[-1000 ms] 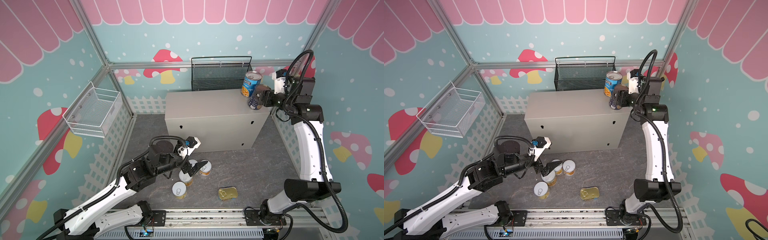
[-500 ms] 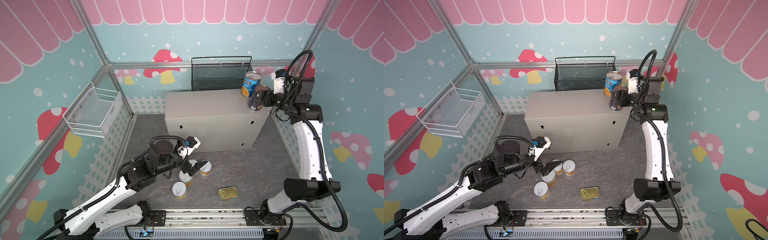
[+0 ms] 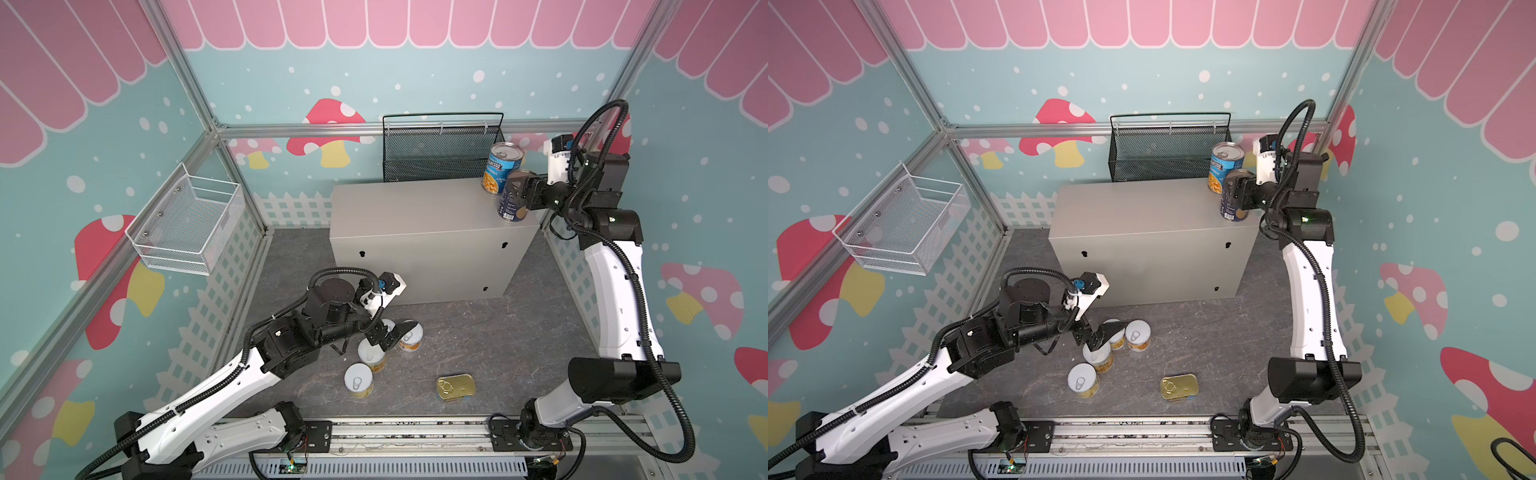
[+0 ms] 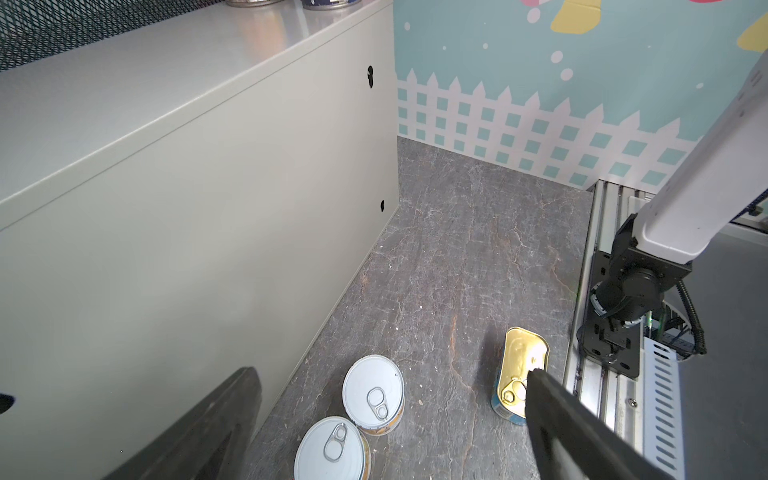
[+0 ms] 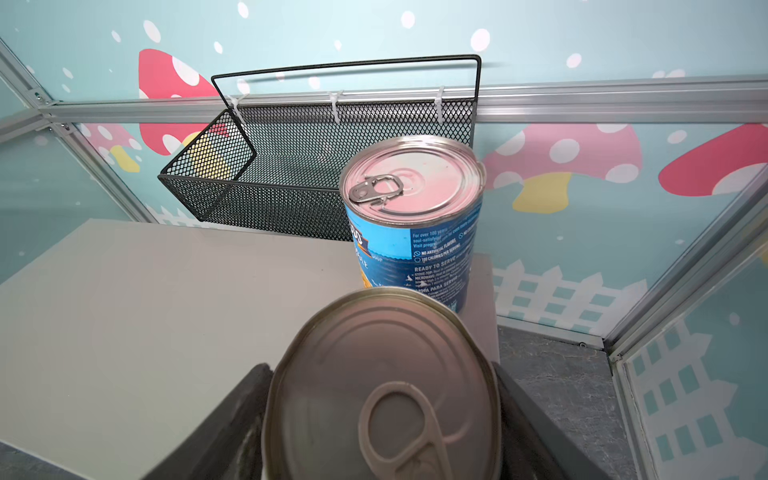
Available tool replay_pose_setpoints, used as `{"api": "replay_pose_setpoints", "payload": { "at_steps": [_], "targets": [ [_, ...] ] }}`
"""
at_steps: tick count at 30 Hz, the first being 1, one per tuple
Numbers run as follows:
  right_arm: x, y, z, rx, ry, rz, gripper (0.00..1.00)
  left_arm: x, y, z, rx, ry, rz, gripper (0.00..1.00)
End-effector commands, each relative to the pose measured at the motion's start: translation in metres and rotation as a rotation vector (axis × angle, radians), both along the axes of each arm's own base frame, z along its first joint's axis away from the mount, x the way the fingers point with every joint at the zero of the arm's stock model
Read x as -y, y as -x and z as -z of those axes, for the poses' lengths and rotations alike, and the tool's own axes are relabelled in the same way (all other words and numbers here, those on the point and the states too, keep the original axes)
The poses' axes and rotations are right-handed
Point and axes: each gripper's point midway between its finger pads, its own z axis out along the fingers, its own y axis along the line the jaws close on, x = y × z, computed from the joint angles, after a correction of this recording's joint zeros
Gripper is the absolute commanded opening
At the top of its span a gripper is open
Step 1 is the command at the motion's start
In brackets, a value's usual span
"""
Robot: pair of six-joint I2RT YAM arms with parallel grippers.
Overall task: Place and organize the canned foods onto the counter
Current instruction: 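Lower the dark blue can beside the blue can while left gripper shifts forward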
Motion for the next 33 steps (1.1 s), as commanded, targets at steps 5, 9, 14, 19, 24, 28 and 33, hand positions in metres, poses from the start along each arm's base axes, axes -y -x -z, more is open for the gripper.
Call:
{"api": "replay_pose_setpoints", "payload": {
  "at_steps": [5, 9, 14, 19, 24, 28, 33],
  "targets": [
    [-0.002, 0.002, -0.011, 0.067, 0.043, -0.019, 0.72, 0.017, 0.007, -0.023, -0.018, 0.084, 0.079, 0.99],
    [-0.001, 0.001, -0.009, 0.066, 0.051, -0.017, 0.71, 0.023, 0.001, -0.046, -0.007, 0.124, 0.065, 0.99],
    [-0.005, -0.002, -0.008, 0.069, 0.038, -0.043, 0.72, 0.033, -0.007, -0.069, 0.074, 0.117, -0.009, 0.99],
    [-0.009, -0.005, -0.008, 0.077, 0.02, -0.064, 0.71, 0.047, -0.013, -0.085, 0.124, 0.13, -0.065, 0.99],
    [-0.013, -0.004, -0.005, 0.078, 0.017, -0.086, 0.71, 0.056, -0.013, -0.088, 0.121, 0.16, -0.051, 0.99],
    [-0.016, -0.004, -0.002, 0.074, 0.011, -0.105, 0.71, 0.059, -0.014, -0.087, 0.119, 0.158, -0.048, 0.99],
    [-0.015, -0.005, -0.001, 0.074, 0.014, -0.101, 0.71, 0.06, -0.015, -0.085, 0.115, 0.159, -0.05, 0.99]
  ]
}}
